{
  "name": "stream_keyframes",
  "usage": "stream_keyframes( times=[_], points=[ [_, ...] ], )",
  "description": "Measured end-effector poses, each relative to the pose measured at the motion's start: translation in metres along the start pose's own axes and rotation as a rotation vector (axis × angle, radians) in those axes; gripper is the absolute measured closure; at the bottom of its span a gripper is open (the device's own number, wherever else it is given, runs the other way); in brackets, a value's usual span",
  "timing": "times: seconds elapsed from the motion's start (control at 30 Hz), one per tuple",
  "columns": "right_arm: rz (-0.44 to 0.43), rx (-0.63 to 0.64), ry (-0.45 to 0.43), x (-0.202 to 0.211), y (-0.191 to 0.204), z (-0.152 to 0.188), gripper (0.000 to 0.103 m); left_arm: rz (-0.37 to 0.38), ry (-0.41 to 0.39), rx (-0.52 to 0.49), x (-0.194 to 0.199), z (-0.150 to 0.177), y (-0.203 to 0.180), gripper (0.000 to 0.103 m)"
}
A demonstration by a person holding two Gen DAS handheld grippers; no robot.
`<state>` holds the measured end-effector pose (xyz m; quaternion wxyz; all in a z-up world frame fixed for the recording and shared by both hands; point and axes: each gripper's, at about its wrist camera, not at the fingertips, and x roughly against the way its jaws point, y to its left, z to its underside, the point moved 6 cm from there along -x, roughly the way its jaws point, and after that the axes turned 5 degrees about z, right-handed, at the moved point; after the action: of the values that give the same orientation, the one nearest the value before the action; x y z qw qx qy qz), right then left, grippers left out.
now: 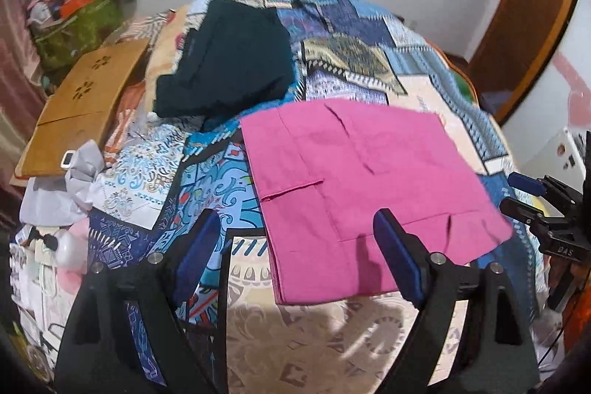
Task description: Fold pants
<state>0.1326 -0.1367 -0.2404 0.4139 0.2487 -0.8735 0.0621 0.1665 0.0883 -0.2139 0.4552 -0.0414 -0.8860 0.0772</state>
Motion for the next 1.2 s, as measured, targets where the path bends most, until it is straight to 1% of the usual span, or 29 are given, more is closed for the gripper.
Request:
stream_keyframes(
  times=[0.1, 0.17, 0.23, 0.33, 0.43, 0.5, 0.6, 0.67, 0.73, 0.83, 0.9, 0.97, 1.03, 1.1, 1.13, 1.17, 1.2],
  points=[
    [-0.029, 0.013, -0.057, 0.008, 0.016, -0.015, 0.04, 0.003, -0.016, 0.029, 0.008, 0.004, -0.002, 0.018],
    [-0.054, 0.008, -0.086, 0.007, 0.027, -0.022, 0.035, 0.019, -0.015, 0.05, 0.01, 0.009, -0.004, 0.018],
    [-0.066, 0.005, -0.092, 0.001, 0.036, -0.022, 0.035, 0.046, -0.008, 0.076, 0.009, 0.018, -0.005, 0.018],
    [-0.096, -0.008, -0.074, -0.013, 0.047, -0.02, 0.035, 0.066, 0.022, 0.103, 0.004, 0.031, -0.006, 0.018],
    [-0.085, -0.03, -0.05, -0.029, 0.048, -0.015, 0.035, 0.088, 0.05, 0.117, 0.0, 0.042, -0.011, 0.018],
    [-0.083, -0.066, -0.021, -0.039, 0.045, -0.01, 0.035, 0.109, 0.06, 0.114, -0.001, 0.047, -0.016, 0.018],
    [-0.09, -0.11, 0.008, -0.045, 0.042, 0.002, 0.035, 0.168, 0.092, 0.108, -0.006, 0.053, -0.028, 0.019],
    [-0.09, -0.11, 0.005, -0.044, 0.042, 0.004, 0.032, 0.214, 0.123, 0.121, -0.013, 0.057, -0.033, 0.019],
    [-0.088, -0.089, 0.014, -0.042, 0.043, 0.006, 0.032, 0.217, 0.123, 0.131, -0.017, 0.055, -0.037, 0.019],
    [-0.083, -0.063, 0.018, -0.041, 0.045, 0.009, 0.031, 0.269, 0.113, 0.163, -0.022, 0.048, -0.038, 0.018],
    [-0.085, -0.052, 0.022, -0.042, 0.046, 0.011, 0.031, 0.315, 0.104, 0.207, -0.026, 0.041, -0.034, 0.018],
    [-0.083, -0.044, 0.022, -0.042, 0.047, 0.012, 0.03, 0.345, 0.093, 0.233, -0.029, 0.034, -0.03, 0.018],
    [-0.082, -0.039, 0.023, -0.043, 0.048, 0.012, 0.029, 0.342, 0.081, 0.245, -0.033, 0.025, -0.026, 0.027],
    [-0.082, -0.035, 0.024, -0.043, 0.048, 0.012, 0.029, 0.306, 0.075, 0.239, -0.036, 0.017, -0.023, 0.043],
    [-0.082, -0.035, 0.025, -0.042, 0.049, 0.012, 0.029, 0.288, 0.071, 0.238, -0.038, 0.014, -0.021, 0.047],
    [-0.083, -0.035, 0.025, -0.042, 0.049, 0.012, 0.028, 0.278, 0.068, 0.237, -0.04, 0.012, -0.018, 0.055],
    [-0.083, -0.035, 0.025, -0.042, 0.049, 0.012, 0.028, 0.261, 0.062, 0.237, -0.041, 0.009, -0.016, 0.06]
  ],
)
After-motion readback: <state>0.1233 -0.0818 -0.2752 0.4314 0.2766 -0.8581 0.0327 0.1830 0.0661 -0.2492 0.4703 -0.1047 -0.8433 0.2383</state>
